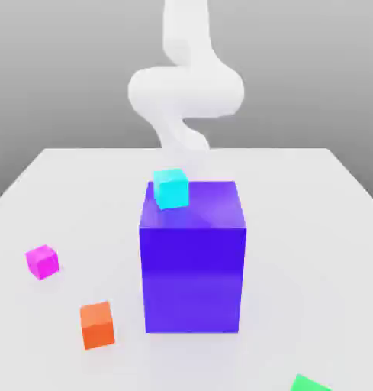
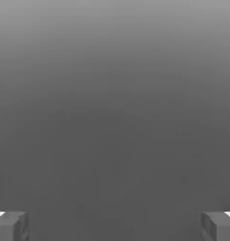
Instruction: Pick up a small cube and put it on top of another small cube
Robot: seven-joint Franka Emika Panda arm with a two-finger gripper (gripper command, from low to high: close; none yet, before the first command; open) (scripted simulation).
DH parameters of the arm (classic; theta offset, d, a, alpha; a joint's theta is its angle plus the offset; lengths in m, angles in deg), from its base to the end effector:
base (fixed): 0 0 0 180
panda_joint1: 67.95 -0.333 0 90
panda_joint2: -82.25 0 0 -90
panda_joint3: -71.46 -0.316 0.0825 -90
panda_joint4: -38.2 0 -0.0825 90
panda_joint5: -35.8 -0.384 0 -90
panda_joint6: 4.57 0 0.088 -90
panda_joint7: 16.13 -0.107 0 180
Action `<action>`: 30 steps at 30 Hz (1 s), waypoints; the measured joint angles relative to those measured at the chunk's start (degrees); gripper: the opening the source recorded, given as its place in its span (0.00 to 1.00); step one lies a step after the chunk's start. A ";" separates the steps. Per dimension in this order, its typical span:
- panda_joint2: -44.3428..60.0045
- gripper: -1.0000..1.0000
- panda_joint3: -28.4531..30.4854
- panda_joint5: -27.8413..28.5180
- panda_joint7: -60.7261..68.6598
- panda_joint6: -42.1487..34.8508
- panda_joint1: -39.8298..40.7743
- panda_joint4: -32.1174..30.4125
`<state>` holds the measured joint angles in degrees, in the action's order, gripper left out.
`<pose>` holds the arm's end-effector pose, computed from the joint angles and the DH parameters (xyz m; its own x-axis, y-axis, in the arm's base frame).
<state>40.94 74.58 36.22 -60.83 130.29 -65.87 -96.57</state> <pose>0.3766 -0.0411 0.6614 0.4770 -0.7554 0.4494 -0.5799 -0.6547 -0.4849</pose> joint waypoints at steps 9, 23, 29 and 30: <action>18.97 0.50 14.06 0.98 5.23 12.84 8.43 -11.86; 48.22 0.50 23.92 -13.37 23.14 31.73 24.25 -25.57; 57.98 0.50 7.37 -26.52 33.18 38.93 37.84 -23.12; 58.97 0.00 5.54 -27.55 33.99 39.72 39.43 -22.87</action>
<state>99.91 80.12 8.67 -26.84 170.01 -26.43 -119.44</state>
